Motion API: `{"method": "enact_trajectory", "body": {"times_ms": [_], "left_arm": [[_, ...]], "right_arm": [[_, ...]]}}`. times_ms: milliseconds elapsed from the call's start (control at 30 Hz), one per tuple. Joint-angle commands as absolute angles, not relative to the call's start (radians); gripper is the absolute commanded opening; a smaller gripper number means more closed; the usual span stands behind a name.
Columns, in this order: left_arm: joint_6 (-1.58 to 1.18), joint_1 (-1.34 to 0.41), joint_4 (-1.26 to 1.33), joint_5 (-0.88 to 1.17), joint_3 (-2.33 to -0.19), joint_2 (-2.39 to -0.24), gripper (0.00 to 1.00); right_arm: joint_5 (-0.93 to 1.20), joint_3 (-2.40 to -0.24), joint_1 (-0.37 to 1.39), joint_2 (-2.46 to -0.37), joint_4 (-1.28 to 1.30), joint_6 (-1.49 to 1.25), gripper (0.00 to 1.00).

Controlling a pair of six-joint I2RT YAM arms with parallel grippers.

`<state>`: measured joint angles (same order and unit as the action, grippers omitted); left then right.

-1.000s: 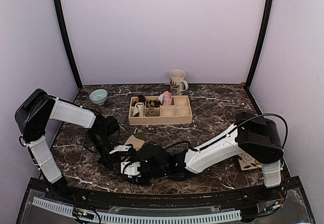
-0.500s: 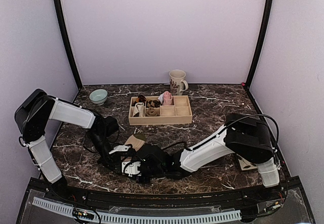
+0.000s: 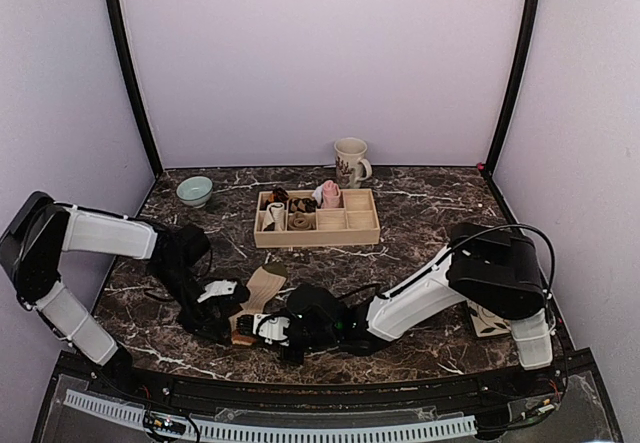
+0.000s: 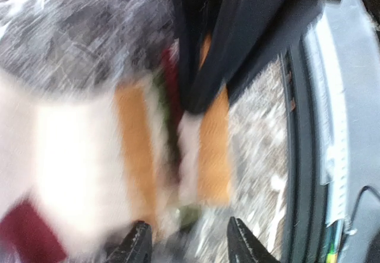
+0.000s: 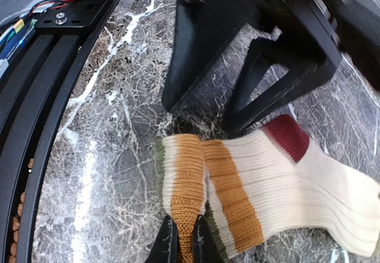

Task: Roll the socks
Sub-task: Roll the sock at the center of the board.

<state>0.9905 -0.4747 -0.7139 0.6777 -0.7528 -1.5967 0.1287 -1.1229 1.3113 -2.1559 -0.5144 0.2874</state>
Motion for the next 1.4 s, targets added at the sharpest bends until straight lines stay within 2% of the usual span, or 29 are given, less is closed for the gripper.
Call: {"method": "enact_trajectory", "body": {"times_ms": [0, 33, 67, 233, 400, 600, 800, 900, 1100, 1233, 1367], "left_arm": [[0.952, -0.439, -0.622, 0.551, -0.666, -1.410, 0.56], [0.942, -0.438, -0.612, 0.533, -0.643, -1.366, 0.68], [0.948, -0.437, -0.603, 0.519, -0.629, -1.327, 0.74], [0.984, -0.421, -0.551, 0.500, -0.549, -1.149, 0.82], [0.985, -0.407, -0.517, 0.467, -0.463, -1.011, 0.79], [1.153, -0.408, -0.619, 0.545, -0.427, -0.838, 0.75], [1.164, -0.427, -0.551, 0.592, -0.431, -0.855, 0.56], [1.188, -0.471, -0.547, 0.578, -0.420, -0.868, 0.50], [1.224, -0.571, -0.470, 0.504, -0.346, -0.806, 0.50], [1.204, -0.609, -0.393, 0.448, -0.310, -0.806, 0.61], [1.179, -0.641, -0.310, 0.397, -0.295, -0.836, 0.59]], "right_arm": [[0.184, -1.073, 1.305, -2.162, -0.433, 0.180, 0.00], [0.189, -1.080, 1.304, -2.166, -0.417, 0.170, 0.00], [0.194, -1.083, 1.301, -2.169, -0.401, 0.160, 0.00], [0.272, -1.124, 1.255, -2.195, -0.323, 0.050, 0.00], [0.347, -1.146, 1.221, -2.213, -0.256, -0.001, 0.00], [0.393, -1.247, 1.209, -2.252, -0.182, -0.013, 0.00], [0.439, -1.333, 1.195, -2.298, -0.081, -0.040, 0.00], [0.468, -1.369, 1.184, -2.311, -0.046, -0.068, 0.00], [0.532, -1.481, 1.177, -2.372, 0.046, -0.131, 0.00], [0.546, -1.523, 1.176, -2.400, 0.079, -0.165, 0.00], [0.549, -1.543, 1.176, -2.416, 0.085, -0.192, 0.00]]}}
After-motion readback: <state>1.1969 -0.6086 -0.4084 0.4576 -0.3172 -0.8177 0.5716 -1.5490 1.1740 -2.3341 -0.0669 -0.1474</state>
